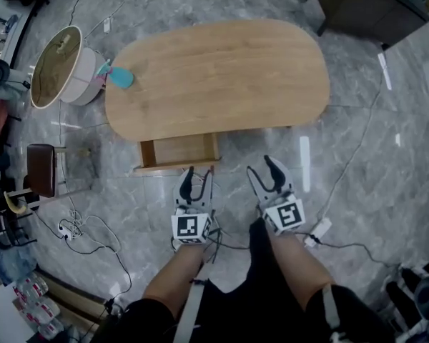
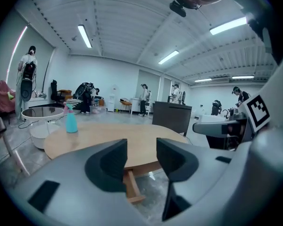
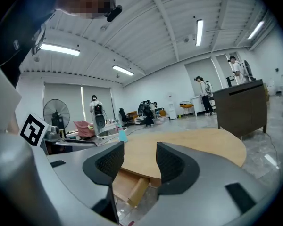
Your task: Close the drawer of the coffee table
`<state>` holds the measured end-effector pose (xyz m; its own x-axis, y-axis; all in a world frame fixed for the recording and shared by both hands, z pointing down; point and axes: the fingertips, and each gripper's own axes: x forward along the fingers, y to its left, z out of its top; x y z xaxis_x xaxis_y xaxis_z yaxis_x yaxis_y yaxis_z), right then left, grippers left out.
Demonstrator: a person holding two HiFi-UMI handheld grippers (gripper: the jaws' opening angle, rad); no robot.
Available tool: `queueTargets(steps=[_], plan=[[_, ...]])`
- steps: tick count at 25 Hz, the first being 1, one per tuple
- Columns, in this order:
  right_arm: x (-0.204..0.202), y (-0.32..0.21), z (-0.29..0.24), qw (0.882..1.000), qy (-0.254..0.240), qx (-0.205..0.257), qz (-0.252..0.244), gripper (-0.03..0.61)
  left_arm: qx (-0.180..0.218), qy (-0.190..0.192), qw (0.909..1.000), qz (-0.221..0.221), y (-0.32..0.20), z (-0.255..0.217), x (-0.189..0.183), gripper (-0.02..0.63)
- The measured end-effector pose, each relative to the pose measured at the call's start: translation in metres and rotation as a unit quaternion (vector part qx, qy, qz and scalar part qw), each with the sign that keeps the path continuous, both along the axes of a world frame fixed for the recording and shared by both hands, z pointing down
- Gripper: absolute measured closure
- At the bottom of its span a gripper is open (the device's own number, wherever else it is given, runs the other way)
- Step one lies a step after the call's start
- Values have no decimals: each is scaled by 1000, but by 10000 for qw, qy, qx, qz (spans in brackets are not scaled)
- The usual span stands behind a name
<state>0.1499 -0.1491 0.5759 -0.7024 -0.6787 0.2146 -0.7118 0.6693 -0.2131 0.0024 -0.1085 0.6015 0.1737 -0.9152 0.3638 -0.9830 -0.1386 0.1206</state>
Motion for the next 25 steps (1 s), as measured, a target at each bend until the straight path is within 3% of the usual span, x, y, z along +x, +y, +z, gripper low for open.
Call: queueTargets(steps=[5,8,13,17,25], plan=[[-67,45,-17,10000,0,89,-3,383,316,-56,9995,-7,39,-17,-82,430],[-103,74,-6,9997,156,80,140,383,321,86,9994,6,66,-17,-128,430],[-144,100,4,9976,399,114,555,383,193,-66,9994,291,98,-5,-186,430],[-178,116,15,9974,566,136,422,383,88,-155,9983,560,112,12,-202,430],[-205,126,90,9971,571,-438,264,383,-265,-206,9974,637,108,75,-208,430]])
